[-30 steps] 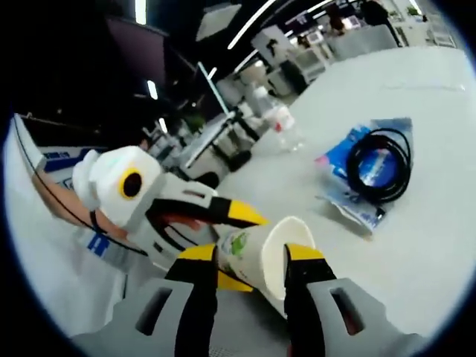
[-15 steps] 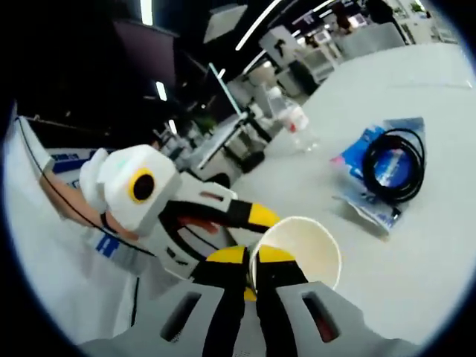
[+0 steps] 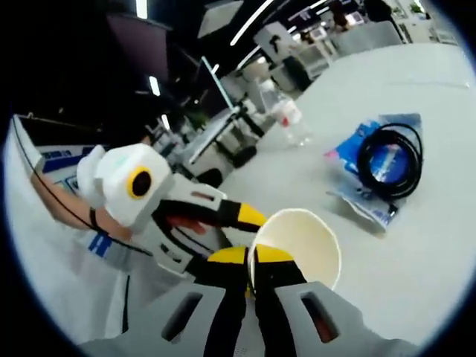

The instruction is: Arrange the tabletop items into an orderly group along one side of the table until the central work area is clear of visible clutter.

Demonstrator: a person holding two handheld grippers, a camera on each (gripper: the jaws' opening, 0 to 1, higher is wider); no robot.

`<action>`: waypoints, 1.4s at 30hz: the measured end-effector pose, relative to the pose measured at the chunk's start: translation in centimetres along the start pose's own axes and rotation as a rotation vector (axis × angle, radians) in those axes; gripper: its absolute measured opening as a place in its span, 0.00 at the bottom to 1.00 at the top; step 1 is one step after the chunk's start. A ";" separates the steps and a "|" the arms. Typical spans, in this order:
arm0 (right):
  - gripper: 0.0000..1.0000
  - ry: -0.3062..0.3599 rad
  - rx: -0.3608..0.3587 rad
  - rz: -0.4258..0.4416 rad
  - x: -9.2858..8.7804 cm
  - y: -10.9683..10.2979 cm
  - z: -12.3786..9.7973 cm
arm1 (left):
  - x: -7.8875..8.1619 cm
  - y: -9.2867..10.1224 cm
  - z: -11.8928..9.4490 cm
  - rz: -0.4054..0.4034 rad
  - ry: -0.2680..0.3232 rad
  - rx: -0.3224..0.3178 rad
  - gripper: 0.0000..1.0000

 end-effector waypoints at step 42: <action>0.00 -0.009 -0.090 0.064 0.3 3.6 -0.9 | -4.5 -10.8 -6.7 -0.532 0.224 0.305 0.38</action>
Point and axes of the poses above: the point that each gripper's makers call its tool centre point, and the gripper's own axes: z roughly forward along the fingers, y roughly to its right, x roughly out of its top, the point moved 7 cm from there along -z, roughly backward along the fingers, and after that the axes turned 15 degrees about -z, right-handed, at the moved point
